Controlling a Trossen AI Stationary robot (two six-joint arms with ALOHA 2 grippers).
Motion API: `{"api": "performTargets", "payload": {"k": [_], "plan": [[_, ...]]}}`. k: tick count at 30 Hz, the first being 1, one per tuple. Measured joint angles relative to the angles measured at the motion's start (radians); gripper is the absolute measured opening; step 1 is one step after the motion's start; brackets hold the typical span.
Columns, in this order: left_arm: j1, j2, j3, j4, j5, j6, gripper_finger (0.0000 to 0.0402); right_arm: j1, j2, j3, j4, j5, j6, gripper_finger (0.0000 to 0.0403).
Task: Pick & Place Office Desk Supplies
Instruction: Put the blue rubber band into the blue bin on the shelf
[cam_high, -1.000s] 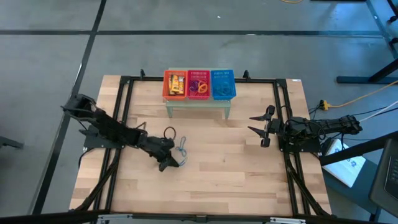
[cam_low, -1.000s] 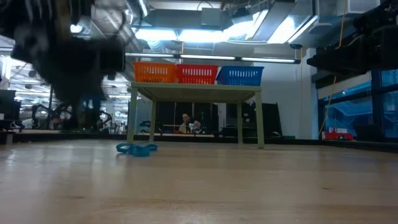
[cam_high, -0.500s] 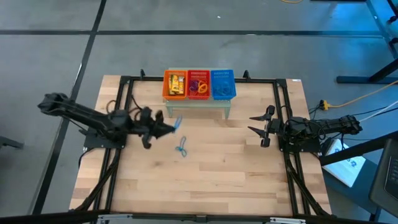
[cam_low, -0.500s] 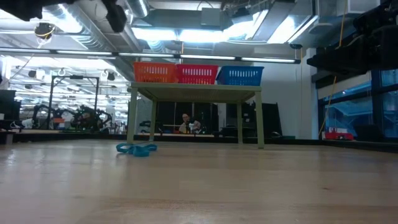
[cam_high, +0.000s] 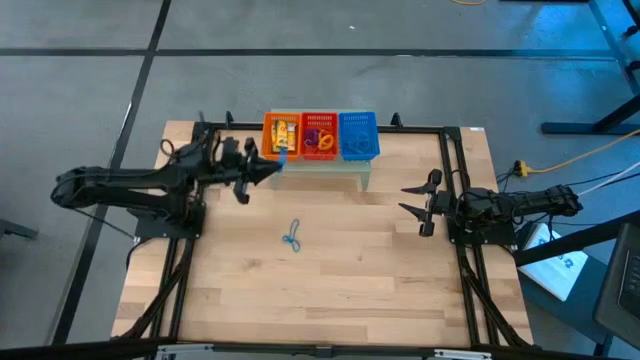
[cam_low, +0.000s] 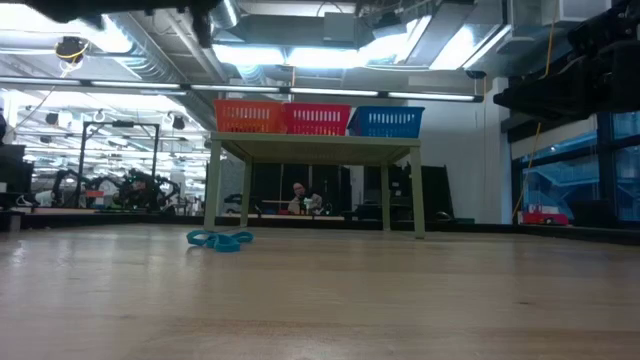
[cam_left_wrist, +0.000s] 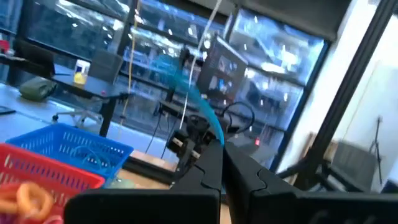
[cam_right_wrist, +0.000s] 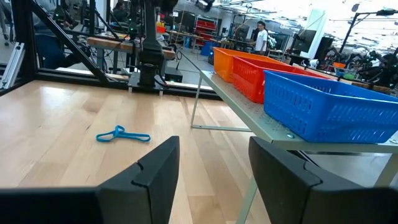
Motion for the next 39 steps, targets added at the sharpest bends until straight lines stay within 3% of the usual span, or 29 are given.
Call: {"api": "performTargets", "payload": {"k": [8,23,32,39], "plan": [[0.159,0.245,0.235,-0.148,0.204,0.074,0.0002,0.000,0.000,0.000,0.000,0.000,0.000,0.0195],[0.327,0.737,0.641,-0.143,0.427,0.090,0.0002,0.000,0.000,0.000,0.000,0.000,-0.003,0.0195],[0.349,0.966,0.807,-0.151,0.475,0.065,0.0002,0.000,0.000,0.000,0.000,0.000,-0.003,0.0195],[0.359,1.048,0.852,-0.153,0.467,0.073,0.0003,0.000,0.000,0.000,0.000,0.000,-0.002,0.0195]]}}
